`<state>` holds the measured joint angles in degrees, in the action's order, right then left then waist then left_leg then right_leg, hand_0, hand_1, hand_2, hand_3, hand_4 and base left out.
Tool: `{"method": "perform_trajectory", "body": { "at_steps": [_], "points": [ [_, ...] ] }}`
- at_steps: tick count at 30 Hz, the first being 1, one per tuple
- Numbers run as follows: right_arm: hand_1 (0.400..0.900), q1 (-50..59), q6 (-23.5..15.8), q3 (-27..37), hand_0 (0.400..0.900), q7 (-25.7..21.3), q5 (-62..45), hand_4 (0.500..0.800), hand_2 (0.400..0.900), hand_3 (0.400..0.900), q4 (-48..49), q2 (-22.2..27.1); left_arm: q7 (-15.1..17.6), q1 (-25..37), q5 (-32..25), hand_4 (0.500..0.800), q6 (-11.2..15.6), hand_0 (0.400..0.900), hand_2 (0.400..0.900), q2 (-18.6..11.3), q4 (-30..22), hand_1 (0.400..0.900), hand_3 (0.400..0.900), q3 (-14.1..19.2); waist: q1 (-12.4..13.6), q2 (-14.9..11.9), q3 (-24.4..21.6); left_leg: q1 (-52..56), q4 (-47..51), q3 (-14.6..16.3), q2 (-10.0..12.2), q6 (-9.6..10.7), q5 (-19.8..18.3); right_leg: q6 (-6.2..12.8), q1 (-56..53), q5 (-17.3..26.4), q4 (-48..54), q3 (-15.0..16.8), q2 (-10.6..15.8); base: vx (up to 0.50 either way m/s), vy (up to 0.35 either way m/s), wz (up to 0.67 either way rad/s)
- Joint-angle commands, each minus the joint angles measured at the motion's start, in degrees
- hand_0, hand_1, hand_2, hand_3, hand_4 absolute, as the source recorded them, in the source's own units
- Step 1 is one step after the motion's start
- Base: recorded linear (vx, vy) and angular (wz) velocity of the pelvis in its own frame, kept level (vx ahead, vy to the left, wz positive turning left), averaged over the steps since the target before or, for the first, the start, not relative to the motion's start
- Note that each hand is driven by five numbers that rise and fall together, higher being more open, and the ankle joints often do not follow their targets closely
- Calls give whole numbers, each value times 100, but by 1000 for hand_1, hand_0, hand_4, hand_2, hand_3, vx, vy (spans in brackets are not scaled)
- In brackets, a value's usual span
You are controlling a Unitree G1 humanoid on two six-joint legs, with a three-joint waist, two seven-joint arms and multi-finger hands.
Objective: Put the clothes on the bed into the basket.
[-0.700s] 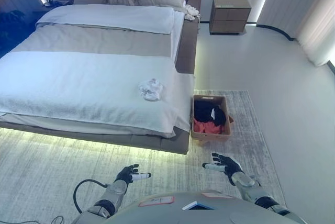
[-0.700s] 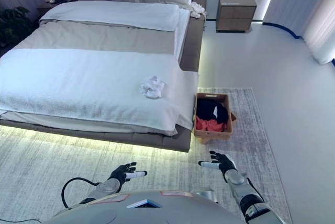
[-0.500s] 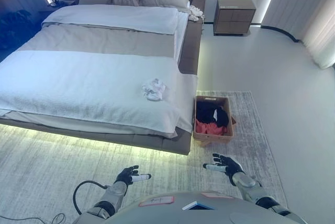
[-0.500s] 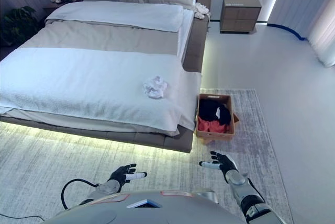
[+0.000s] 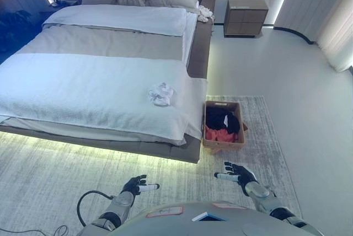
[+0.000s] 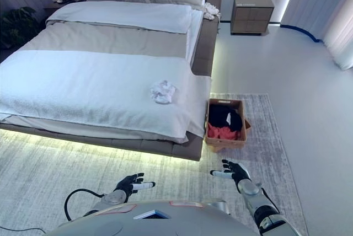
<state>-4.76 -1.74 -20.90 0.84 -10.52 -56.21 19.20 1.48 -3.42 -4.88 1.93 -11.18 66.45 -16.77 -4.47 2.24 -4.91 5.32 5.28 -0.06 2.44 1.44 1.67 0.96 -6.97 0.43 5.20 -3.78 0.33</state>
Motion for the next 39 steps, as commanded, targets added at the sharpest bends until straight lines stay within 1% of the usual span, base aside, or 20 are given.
{"method": "perform_trajectory", "body": {
  "at_steps": [1, 12, 14, 15, 16, 17, 19, 20, 22, 23, 25, 27, 29, 31, 32, 33, 34, 36, 38, 39],
  "points": [
    [900, 184, -283, 159, 900, -19, -14, 800, 900, 900, 182, 73, 85, 291, -119, 800, 198, 900, 900, -180, -106, 900, 900, 96, 122, -463, -136, -348, -143, -83, -53, 202, -27, 189, 50, -404, -20, 70, 128, -6, -32, 6],
    [900, 194, -317, 174, 900, -34, 4, 800, 900, 900, 252, 224, 54, 286, -138, 800, 217, 900, 900, -233, -323, 900, 900, 40, 166, -567, 52, -570, -703, -194, -39, 256, -204, 95, 27, -433, -49, 115, 57, 5, -38, 2],
    [900, 241, -336, 191, 900, -51, -12, 800, 900, 900, 279, 272, 65, 322, -224, 800, 228, 900, 900, -269, -373, 900, 900, 86, 196, -619, 207, -831, -1162, -260, -39, 301, -296, 33, 68, -464, -114, 108, 9, -82, -111, 18],
    [900, 265, -360, 209, 900, -89, -58, 800, 900, 900, 357, 311, 75, 368, -307, 800, 233, 900, 900, -269, -441, 900, 900, 96, 218, -664, 416, -1170, -1785, -308, -119, 342, -345, -24, 66, -476, -164, 84, -9, -97, -83, 17],
    [900, 265, -360, 209, 900, -89, -58, 800, 900, 900, 358, 311, 75, 369, -307, 800, 232, 900, 900, -269, -441, 900, 900, 96, 211, -659, 411, -1194, -1815, -317, -118, 341, -358, -24, 73, -476, -165, 76, -13, -121, -75, 23],
    [900, 296, -381, 227, 900, -114, -83, 800, 900, 900, 351, 348, 76, 427, -341, 800, 249, 900, 900, -249, -460, 900, 900, 82, 223, -690, 571, -1508, -2390, -297, -173, 341, -411, -59, 69, -480, -206, 17, -1, -52, -38, 9],
    [900, 361, -363, 244, 900, -155, -116, 800, 900, 900, 339, 413, 83, 506, -442, 800, 252, 900, 900, -205, -514, 900, 900, 6, 263, -666, 800, -1913, -2779, -340, -252, 338, -133, -101, -30, -494, -192, -93, -39, -26, -24, 5],
    [900, 363, -364, 244, 900, -155, -116, 800, 900, 900, 338, 413, 83, 508, -442, 800, 252, 900, 900, -204, -513, 900, 900, 6, 259, -666, 798, -1918, -2781, -343, -254, 337, -132, -100, -27, -494, -191, -97, -38, 60, 0, 6],
    [900, 484, -380, 257, 900, -228, -211, 800, 900, 900, 280, 442, 155, 579, -595, 800, 263, 900, 900, -231, -617, 900, 900, -4, 263, -623, 855, -2219, -2005, -261, -184, 315, 152, -63, -18, -466, -139, -130, -76, 122, 24, 2],
    [900, 485, -381, 257, 900, -228, -211, 800, 900, 900, 279, 442, 155, 579, -595, 800, 263, 900, 900, -232, -617, 900, 900, -4, 266, -630, 860, -2198, -1977, -255, -188, 315, 166, -62, -25, -467, -137, -126, -68, 117, 42, -6],
    [900, 606, -397, 208, 900, -291, -224, 800, 900, 900, 238, 464, 244, 646, -626, 800, 284, 900, 900, -224, -553, 900, 900, -34, 288, -564, 916, -2312, -929, -298, 12, 307, 532, -25, -18, -479, -91, -87, -125, 142, 78, -12],
    [900, 752, -421, 161, 900, -353, -242, 800, 900, 900, 165, 474, 348, 726, -680, 800, 321, 900, 900, -179, -457, 900, 900, -54, 302, -478, 984, -2465, -138, -301, 152, 422, 842, 34, -44, -530, -47, -8, -167, 181, 125, -18],
    [900, 887, -443, 114, 900, -410, -262, 800, 900, 900, 119, 478, 431, 787, -757, 800, 355, 900, 900, -142, -478, 900, 900, -60, 308, -373, 986, -2856, -28, -198, 314, 586, 941, 94, -113, -616, -20, 145, -167, 239, 175, -38],
    [900, 966, -440, 65, 900, -407, -247, 800, 900, 900, 91, 454, 486, 773, -770, 800, 369, 900, 900, -144, -538, 900, 900, -32, 401, -298, 918, -2807, -28, -36, 445, 675, 1184, 145, -381, -785, -20, 377, -85, 400, 258, -67],
    [900, 953, -419, 69, 900, -371, -229, 800, 900, 900, 150, 441, 506, 740, -846, 800, 384, 900, 900, -138, -555, 900, 900, 29, 452, -264, 825, -2587, -28, 78, 428, 592, 1201, 205, -599, -896, -20, 488, 41, 710, 456, -46],
    [900, 914, -396, 112, 900, -367, -216, 800, 900, 900, 99, 381, 533, 770, -902, 800, 352, 900, 900, -163, -446, 900, 900, 102, 473, -258, 632, -2446, -145, 240, 330, 551, 1382, 287, -912, -1073, -62, 351, 302, 581, 375, -22],
    [900, 914, -396, 112, 900, -367, -215, 800, 900, 900, 99, 379, 533, 770, -902, 800, 352, 900, 900, -165, -446, 900, 900, 102, 471, -269, 637, -2437, -145, 245, 319, 549, 1378, 290, -924, -1077, -58, 347, 314, 616, 383, 8],
    [900, 867, -358, 159, 900, -358, -270, 800, 900, 900, 36, 256, 503, 820, -835, 800, 346, 900, 900, -259, -425, 900, 900, 98, 520, -390, 403, -2295, -410, 381, 128, 360, 1140, 449, -913, -1210, -556, 230, 679, 512, 277, -17],
    [900, 847, -348, 110, 900, -299, -271, 800, 900, 900, 58, 151, 463, 821, -642, 800, 352, 900, 900, -376, -542, 900, 900, -5, 569, -520, 181, -2182, -507, 445, -69, 143, 887, 553, -605, -889, -1231, 338, 888, 558, 330, -22],
    [900, 849, -339, 102, 900, -287, -312, 800, 900, 900, 92, 89, 421, 810, -616, 800, 326, 900, 900, -460, -690, 900, 900, -15, 593, -579, 130, -2053, -537, 464, -262, -62, 670, 573, -182, -342, -2046, 363, 1020, 391, 288, -3]
  ]
}}
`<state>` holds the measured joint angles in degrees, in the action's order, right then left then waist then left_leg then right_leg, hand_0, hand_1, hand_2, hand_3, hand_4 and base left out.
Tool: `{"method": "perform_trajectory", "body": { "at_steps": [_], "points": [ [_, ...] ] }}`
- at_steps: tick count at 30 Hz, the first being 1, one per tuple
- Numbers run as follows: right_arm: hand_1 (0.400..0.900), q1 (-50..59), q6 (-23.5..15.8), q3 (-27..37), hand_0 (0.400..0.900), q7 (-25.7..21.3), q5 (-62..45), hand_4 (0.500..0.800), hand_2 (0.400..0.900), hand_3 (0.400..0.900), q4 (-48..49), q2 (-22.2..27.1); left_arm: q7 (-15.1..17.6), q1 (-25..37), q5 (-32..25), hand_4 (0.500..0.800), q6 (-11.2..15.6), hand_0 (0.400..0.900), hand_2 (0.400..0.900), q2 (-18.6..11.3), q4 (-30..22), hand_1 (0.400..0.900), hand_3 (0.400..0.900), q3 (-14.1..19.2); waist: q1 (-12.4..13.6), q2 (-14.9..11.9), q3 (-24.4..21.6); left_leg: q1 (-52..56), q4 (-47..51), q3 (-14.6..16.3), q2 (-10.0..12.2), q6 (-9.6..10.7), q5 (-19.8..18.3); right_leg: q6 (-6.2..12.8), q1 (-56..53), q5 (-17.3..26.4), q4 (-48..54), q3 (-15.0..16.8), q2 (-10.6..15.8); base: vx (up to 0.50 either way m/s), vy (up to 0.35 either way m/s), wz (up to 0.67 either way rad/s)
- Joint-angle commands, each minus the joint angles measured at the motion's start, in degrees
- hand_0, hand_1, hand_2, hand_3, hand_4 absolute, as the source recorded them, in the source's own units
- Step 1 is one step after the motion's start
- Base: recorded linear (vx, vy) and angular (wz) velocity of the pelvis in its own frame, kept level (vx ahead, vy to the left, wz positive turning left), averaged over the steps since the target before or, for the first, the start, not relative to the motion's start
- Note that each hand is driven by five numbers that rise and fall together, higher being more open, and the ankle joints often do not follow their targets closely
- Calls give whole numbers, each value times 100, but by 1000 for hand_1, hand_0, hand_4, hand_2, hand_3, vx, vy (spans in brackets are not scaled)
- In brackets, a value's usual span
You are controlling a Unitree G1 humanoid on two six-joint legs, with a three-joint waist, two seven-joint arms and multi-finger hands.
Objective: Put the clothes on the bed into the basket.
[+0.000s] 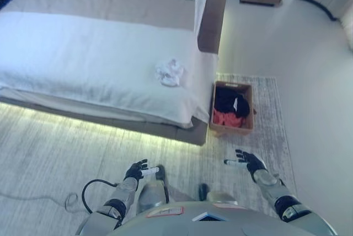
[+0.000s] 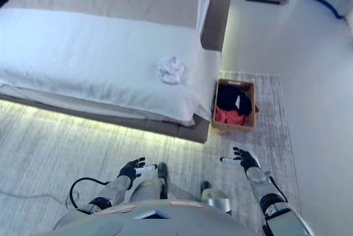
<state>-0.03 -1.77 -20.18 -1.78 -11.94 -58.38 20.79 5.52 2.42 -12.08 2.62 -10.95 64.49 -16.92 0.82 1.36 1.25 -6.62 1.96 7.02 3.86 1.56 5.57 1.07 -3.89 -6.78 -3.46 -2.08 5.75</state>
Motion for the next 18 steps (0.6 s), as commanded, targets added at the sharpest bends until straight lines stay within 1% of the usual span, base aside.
{"method": "perform_trajectory", "body": {
  "at_steps": [1, 2, 3, 4, 5, 6, 7, 8, 9, 10, 11, 12, 13, 14, 15, 16, 17, 18],
  "points": [
    [900, 375, -335, 30, 900, -25, -171, 800, 900, 900, 310, -70, 17, 226, 104, 800, 258, 900, 900, -484, -495, 900, 900, 0, 70, -494, -492, -867, -207, -237, -404, -75, 278, 563, -474, 373, -1193, 203, 481, 327, 294, 0],
    [900, 398, -354, 47, 900, -29, -228, 800, 900, 900, 259, -136, 0, 254, 144, 800, 243, 900, 900, -502, -472, 900, 900, -13, 69, -530, -482, -795, -215, -234, -542, -206, 154, 565, -189, 873, -1888, 229, 541, 197, 233, 4],
    [900, 412, -359, 51, 900, -34, -256, 800, 900, 900, 375, -161, -25, 255, 163, 800, 231, 900, 900, -548, -518, 900, 900, -14, 69, -519, -437, -696, -198, -241, -638, -313, 54, 509, 139, 1340, -2600, 204, 552, 255, 329, 7],
    [900, 402, -362, 16, 900, -38, -251, 800, 900, 900, 453, -181, -28, 274, 162, 800, 211, 900, 900, -562, -522, 900, 900, -9, 46, -474, -355, -529, -131, -249, -685, -376, 13, 464, 440, 1452, -3030, 94, 566, 235, 321, 6],
    [900, 391, -372, -7, 900, -56, -231, 800, 900, 900, 559, -188, -20, 283, 151, 800, 205, 900, 900, -570, -502, 900, 900, -6, 13, -445, -274, -337, -17, -248, -752, -436, -40, 436, 655, 1505, -3281, -107, 628, 231, 290, 9],
    [900, 420, -378, -35, 900, -81, -195, 800, 900, 900, 730, -177, -2, 322, 126, 800, 197, 900, 900, -590, -521, 900, 900, 14, -26, -407, -193, -146, 142, -309, -790, -462, -76, 369, 882, 1331, -3436, -285, 646, 250, 247, 10],
    [900, 462, -395, -69, 900, -118, -166, 800, 900, 900, 837, -163, 18, 381, 114, 800, 198, 900, 900, -611, -503, 900, 900, 1, -55, -393, -100, 27, 249, -337, -783, -457, -98, 330, 1027, 1129, -3342, -506, 679, 233, 180, 3],
    [900, 538, -403, -96, 900, -165, -146, 800, 900, 900, 919, -156, 56, 488, 114, 800, 195, 900, 900, -628, -431, 900, 900, -1, -59, -375, 11, 148, 304, -345, -740, -436, -132, 255, 1193, 776, -3139, -808, 728, 258, 101, 2],
    [900, 593, -404, -136, 900, -216, -88, 800, 900, 900, 1030, -132, 83, 531, 107, 800, 185, 900, 900, -625, -403, 900, 900, -32, -66, -410, 78, 276, 304, -393, -761, -391, -235, 315, 1157, 621, -2865, -967, 813, 206, 76, 5],
    [900, 638, -412, -147, 900, -281, -1, 800, 900, 900, 1109, -92, 99, 566, 112, 800, 189, 900, 900, -616, -424, 900, 900, -51, -72, -367, 150, 296, 304, -408, -712, -393, -227, 254, 1185, 556, -2610, -1194, 860, 231, 20, 8],
    [900, 714, -397, -177, 900, -365, 136, 800, 900, 900, 1206, -54, 117, 593, 129, 800, 193, 900, 900, -602, -403, 900, 900, -52, -53, -398, 229, 392, 304, -416, -697, -325, -369, 351, 1169, 435, -2234, -1279, 942, 164, -28, 12],
    [900, 951, -408, -222, 900, -508, 410, 800, 900, 900, 1293, 72, 203, 701, 146, 800, 236, 900, 900, -570, -353, 900, 900, -73, -54, -383, 305, 311, 304, -426, -587, -267, -344, 435, 1299, 723, -1286, -1346, 986, 139, -56, 8],
    [900, 953, -408, -222, 900, -508, 410, 800, 900, 900, 1292, 73, 203, 703, 146, 800, 236, 900, 900, -569, -352, 900, 900, -72, -54, -378, 312, 319, 304, -427, -582, -266, -346, 434, 1284, 731, -1271, -1351, 979, 93, -93, 17],
    [900, 1086, -407, -238, 900, -608, 557, 800, 900, 900, 1294, 138, 250, 767, 150, 800, 254, 900, 900, -575, -330, 900, 900, -94, -57, -400, 353, 286, 304, -454, -566, -213, -364, 523, 1359, 919, -645, -1251, 944, 90, -108, 22],
    [900, 1219, -404, -261, 900, -668, 626, 800, 900, 900, 1291, 178, 283, 850, 167, 800, 267, 900, 900, -584, -294, 900, 900, -121, -80, -451, 403, 296, 304, -486, -575, -168, -380, 629, 1403, 1156, -229, -1051, 934, 137, -177, 41],
    [900, 1395, -411, -268, 900, -738, 665, 800, 900, 900, 1260, 250, 311, 952, 154, 800, 284, 900, 900, -617, -241, 900, 900, -120, -113, -502, 441, 271, 304, -524, -559, -112, -397, 733, 1580, 1419, 203, -731, 894, 149, -175, 44],
    [900, 1498, -395, -262, 900, -784, 658, 800, 900, 900, 1265, 278, 321, 1011, 129, 800, 293, 900, 900, -632, -224, 900, 900, -116, -137, -548, 464, 280, 304, -554, -551, -68, -414, 825, 1656, 1630, 394, -536, 904, 239, -269, 71],
    [900, 1627, -371, -217, 900, -846, 661, 800, 900, 900, 1187, 321, 328, 1102, 78, 800, 298, 900, 900, -648, -192, 900, 900, -110, -164, -632, 512, 299, 304, -644, -497, 40, -470, 949, 1829, 1943, 735, -284, 926, 192, -200, 52]
  ]
}}
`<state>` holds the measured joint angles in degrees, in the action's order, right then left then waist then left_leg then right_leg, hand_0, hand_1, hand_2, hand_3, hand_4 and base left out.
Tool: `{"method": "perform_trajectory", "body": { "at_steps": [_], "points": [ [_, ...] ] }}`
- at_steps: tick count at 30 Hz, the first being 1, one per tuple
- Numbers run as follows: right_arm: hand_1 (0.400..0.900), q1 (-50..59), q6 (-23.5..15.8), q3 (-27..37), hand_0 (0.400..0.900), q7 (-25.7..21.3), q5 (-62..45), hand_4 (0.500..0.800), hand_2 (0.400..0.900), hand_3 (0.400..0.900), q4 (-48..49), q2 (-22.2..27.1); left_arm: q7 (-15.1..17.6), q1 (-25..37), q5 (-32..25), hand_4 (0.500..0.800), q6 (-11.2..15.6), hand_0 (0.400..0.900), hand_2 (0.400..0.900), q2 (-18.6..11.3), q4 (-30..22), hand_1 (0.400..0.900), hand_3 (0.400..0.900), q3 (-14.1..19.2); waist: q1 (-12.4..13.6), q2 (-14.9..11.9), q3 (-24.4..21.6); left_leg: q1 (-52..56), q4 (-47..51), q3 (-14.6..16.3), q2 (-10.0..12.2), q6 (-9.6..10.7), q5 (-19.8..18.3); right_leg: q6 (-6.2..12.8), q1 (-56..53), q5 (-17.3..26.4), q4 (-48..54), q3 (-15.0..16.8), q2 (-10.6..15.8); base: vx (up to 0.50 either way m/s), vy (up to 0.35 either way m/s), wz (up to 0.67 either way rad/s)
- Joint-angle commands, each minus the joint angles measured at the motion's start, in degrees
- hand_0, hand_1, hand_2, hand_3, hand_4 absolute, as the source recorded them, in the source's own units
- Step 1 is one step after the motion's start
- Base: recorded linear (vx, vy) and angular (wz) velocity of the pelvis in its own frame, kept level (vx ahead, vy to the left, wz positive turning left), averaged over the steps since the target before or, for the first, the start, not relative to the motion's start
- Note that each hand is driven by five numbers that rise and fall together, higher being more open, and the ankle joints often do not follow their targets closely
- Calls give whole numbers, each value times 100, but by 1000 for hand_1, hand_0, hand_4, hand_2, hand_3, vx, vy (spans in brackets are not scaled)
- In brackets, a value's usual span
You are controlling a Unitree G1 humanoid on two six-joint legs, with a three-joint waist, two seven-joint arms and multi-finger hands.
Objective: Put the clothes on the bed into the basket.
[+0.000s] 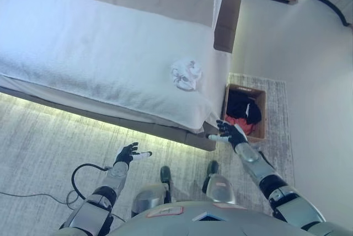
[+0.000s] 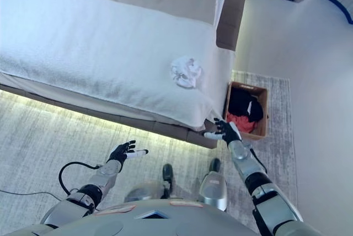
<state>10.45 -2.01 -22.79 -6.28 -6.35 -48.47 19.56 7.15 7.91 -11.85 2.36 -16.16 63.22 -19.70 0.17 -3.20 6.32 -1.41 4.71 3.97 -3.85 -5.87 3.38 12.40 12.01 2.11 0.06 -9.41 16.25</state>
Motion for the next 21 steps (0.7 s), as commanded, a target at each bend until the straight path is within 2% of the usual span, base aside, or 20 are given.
{"method": "perform_trajectory", "body": {
  "at_steps": [1, 2, 4, 5, 9, 10, 13, 14, 15, 16, 17, 18, 20, 21],
  "points": [
    [900, 579, -347, 43, 900, -396, 102, 800, 900, 900, 195, 444, 165, 553, 56, 800, 324, 900, 900, -127, -65, 900, 900, 168, -102, -175, 6, -220, 29, -342, 275, 783, -251, -183, 234, 1056, 389, 445, -124, 212, -245, 64],
    [900, 617, -333, 40, 900, -406, 129, 800, 900, 900, 144, 451, 159, 589, 48, 800, 312, 900, 900, -125, -31, 900, 900, 164, -108, -211, 19, -209, 29, -400, 306, 829, -276, -153, 278, 1155, 388, 494, -105, 156, -185, 63],
    [900, 591, -348, 77, 900, -441, 116, 800, 900, 900, 339, 520, 179, 698, 80, 800, 319, 900, 900, -133, 18, 900, 900, 113, -155, -295, -33, -241, 29, -574, 306, 909, -394, -153, 165, 1086, 475, 491, -81, 225, -300, 74],
    [900, 567, -378, 100, 900, -443, 130, 800, 900, 900, 371, 562, 175, 680, 100, 800, 324, 900, 900, -117, 14, 900, 900, 89, -147, -303, -64, -228, 29, -625, 360, 925, -430, -142, 182, 1064, 400, 356, -98, 268, -394, 55],
    [900, 520, -393, 112, 900, -409, 216, 800, 900, 900, 390, 740, 150, 484, 50, 800, 350, 900, 900, 3, -81, 900, 900, 66, -259, -152, -308, 39, 29, -760, 858, 1089, -518, -373, 22, 556, 133, 291, -498, 355, -416, 44],
    [900, 512, -401, 68, 900, -388, 270, 800, 900, 900, 538, 813, 134, 390, 34, 800, 354, 900, 900, 21, -240, 900, 900, 74, -279, -170, -292, -117, -603, -721, 916, 1126, -658, -475, -58, 411, 68, 263, -588, 271, -365, -3],
    [900, 550, -441, -30, 900, -428, 424, 800, 900, 900, 730, 933, 161, 362, 122, 800, 398, 900, 900, 88, -471, 900, 900, -13, -176, -232, -18, -1056, -2522, -721, 687, 1137, -635, -652, -425, 353, 371, 110, -684, 99, -303, 6],
    [900, 635, -418, -91, 900, -513, 577, 800, 900, 900, 712, 988, 221, 414, 131, 800, 401, 900, 900, 86, -496, 900, 900, -41, -123, -244, 38, -1259, -2441, -783, 634, 1127, -611, -641, -498, 286, 494, 56, -718, 111, -217, 10],
    [900, 830, -400, -127, 900, -701, 741, 800, 900, 900, 663, 1128, 350, 478, 76, 800, 414, 900, 900, 101, -489, 900, 900, -26, -95, -174, 56, -1555, -1690, -694, 701, 1119, -435, -594, -479, 171, 494, 46, -761, 140, -103, 8],
    [900, 958, -408, -160, 900, -814, 852, 800, 900, 900, 656, 1201, 421, 489, 71, 800, 426, 900, 900, 94, -497, 900, 900, -26, -79, -66, 83, -1641, -880, -588, 965, 1183, 93, -566, -422, 162, 494, 34, -834, 117, -36, 6],
    [900, 962, -409, -165, 900, -816, 852, 800, 900, 900, 652, 1203, 422, 490, 71, 800, 426, 900, 900, 99, -496, 900, 900, -23, -66, -66, 94, -1552, -734, -568, 978, 1194, 167, -575, -433, 160, 494, 48, -842, 45, 47, -10],
    [900, 1200, -295, -291, 900, -923, 1147, 800, 900, 900, 791, 1341, 518, 519, 118, 800, 355, 900, 900, 162, -471, 900, 900, -52, -91, 25, 274, -1563, -236, -389, 1180, 1209, 479, -554, -339, 243, 494, 49, -863, 34, 73, -22],
    [900, 1291, -267, -313, 900, -940, 1353, 800, 900, 900, 1072, 1390, 505, 465, 91, 800, 394, 900, 900, 158, -572, 900, 900, -54, -111, 45, 279, -1496, -190, -336, 1170, 1176, 406, -541, -267, 218, 494, 56, -850, 20, 128, -39],
    [900, 1703, -237, -471, 900, -1050, 1556, 800, 900, 900, 1044, 1398, 590, 512, 74, 800, 439, 900, 900, 211, -540, 900, 900, -141, -116, 55, 394, -1620, -179, -269, 1075, 1170, 397, -524, 31, 304, 494, 170, -809, -30, 136, -43]
  ]
}}
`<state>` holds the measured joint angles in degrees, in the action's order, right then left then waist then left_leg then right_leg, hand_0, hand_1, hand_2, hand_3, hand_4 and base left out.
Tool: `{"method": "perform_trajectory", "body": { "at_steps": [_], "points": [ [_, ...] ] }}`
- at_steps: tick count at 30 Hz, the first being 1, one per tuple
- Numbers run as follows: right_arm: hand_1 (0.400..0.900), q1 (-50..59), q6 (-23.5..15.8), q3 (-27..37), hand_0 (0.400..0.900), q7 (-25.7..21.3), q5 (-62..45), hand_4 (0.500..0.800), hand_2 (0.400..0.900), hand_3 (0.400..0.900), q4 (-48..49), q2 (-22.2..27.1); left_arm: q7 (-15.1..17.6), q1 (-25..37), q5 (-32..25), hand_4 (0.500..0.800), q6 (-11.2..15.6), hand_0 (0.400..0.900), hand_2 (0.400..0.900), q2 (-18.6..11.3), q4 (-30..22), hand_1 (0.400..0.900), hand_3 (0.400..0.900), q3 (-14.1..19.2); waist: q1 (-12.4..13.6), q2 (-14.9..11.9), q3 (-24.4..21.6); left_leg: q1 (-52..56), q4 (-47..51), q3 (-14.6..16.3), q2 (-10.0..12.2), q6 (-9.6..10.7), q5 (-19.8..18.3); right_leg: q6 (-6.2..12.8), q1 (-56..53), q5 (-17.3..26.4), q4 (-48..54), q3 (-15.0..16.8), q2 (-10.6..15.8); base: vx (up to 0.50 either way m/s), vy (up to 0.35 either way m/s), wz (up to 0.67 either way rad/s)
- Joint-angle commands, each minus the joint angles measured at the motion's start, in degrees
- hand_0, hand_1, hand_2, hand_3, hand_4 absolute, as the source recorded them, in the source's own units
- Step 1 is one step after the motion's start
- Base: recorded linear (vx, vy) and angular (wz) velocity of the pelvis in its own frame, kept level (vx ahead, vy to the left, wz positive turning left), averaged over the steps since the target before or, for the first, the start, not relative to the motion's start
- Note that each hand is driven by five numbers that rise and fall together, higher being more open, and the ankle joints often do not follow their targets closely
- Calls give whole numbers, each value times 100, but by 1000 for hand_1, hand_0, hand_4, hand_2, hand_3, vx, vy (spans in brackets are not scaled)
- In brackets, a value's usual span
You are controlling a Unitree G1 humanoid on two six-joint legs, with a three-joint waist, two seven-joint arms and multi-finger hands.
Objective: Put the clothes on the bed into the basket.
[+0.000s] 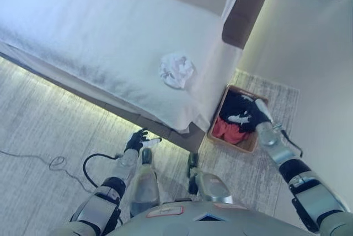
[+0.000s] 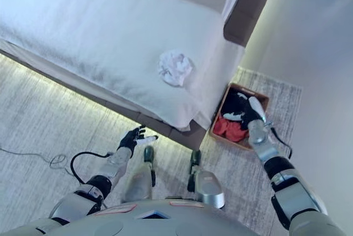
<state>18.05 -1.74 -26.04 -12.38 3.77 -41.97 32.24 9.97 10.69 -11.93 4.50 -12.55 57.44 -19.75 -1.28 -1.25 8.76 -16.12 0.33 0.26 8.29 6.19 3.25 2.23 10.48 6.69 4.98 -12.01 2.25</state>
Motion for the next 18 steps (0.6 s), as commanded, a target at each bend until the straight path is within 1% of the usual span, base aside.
{"method": "perform_trajectory", "body": {
  "at_steps": [1, 2, 3, 4, 6, 10, 12, 18],
  "points": [
    [900, 947, -264, -148, 900, -440, 543, 800, 900, 900, 391, 129, 308, 237, 81, 800, 225, 900, 900, -150, 39, 900, 900, -134, 24, -141, 129, -179, 258, 99, -142, -39, 419, 494, 210, -148, 2, 429, 595, -29, 185, -49],
    [900, 1060, -300, -190, 900, -521, 530, 800, 900, 900, 249, 74, 337, 276, 67, 800, 243, 900, 900, -138, 21, 900, 900, -182, 34, -144, 136, -227, 262, 144, -172, -42, 420, 498, 334, -99, 2, 490, 622, 29, 152, -16],
    [900, 1457, -226, -338, 900, -585, 485, 800, 900, 900, 104, -8, 304, 343, 102, 800, 241, 900, 900, -121, 33, 900, 900, -296, 47, -170, 173, -293, 319, 249, -224, -51, 403, 536, 527, -21, 2, 594, 708, 40, 195, -26],
    [900, 1556, -223, -399, 900, -576, 493, 800, 900, 900, 106, -33, 322, 352, 90, 800, 241, 900, 900, -140, -42, 900, 900, -304, 63, -190, 196, -316, 314, 264, -256, -68, 380, 549, 601, 20, 2, 637, 740, 32, 179, -22],
    [900, 1863, -209, -563, 900, -609, 485, 800, 900, 900, -39, -84, 372, 428, -24, 800, 252, 900, 900, -146, -18, 900, 900, -302, 97, -223, 269, -454, 250, 264, -306, -81, 369, 561, 739, 91, 2, 708, 798, 3, 91, -6],
    [900, 2347, -218, -712, 900, -631, 414, 800, 900, 900, -159, -67, 450, 572, -85, 800, 290, 900, 900, -136, -127, 900, 900, -367, 131, -286, 449, -724, 149, 221, -389, -96, 340, 595, 967, 182, 2, 711, 893, -11, 62, 7],
    [900, 2592, -218, -765, 900, -661, 408, 800, 900, 900, -79, -62, 488, 645, -85, 800, 285, 900, 900, -131, -154, 900, 900, -403, 128, -340, 524, -876, 62, 178, -425, -96, 322, 600, 1094, 221, 2, 721, 907, -28, 31, 10],
    [900, 3489, -252, -1095, 900, -667, 183, 800, 900, 900, -479, -80, 522, 900, -278, 800, 351, 900, 900, -139, -204, 900, 900, -559, 235, -471, 722, -1300, -92, 22, -480, -87, 319, 605, 1361, 300, 2, 640, 930, -14, 12, 13]
  ]
}}
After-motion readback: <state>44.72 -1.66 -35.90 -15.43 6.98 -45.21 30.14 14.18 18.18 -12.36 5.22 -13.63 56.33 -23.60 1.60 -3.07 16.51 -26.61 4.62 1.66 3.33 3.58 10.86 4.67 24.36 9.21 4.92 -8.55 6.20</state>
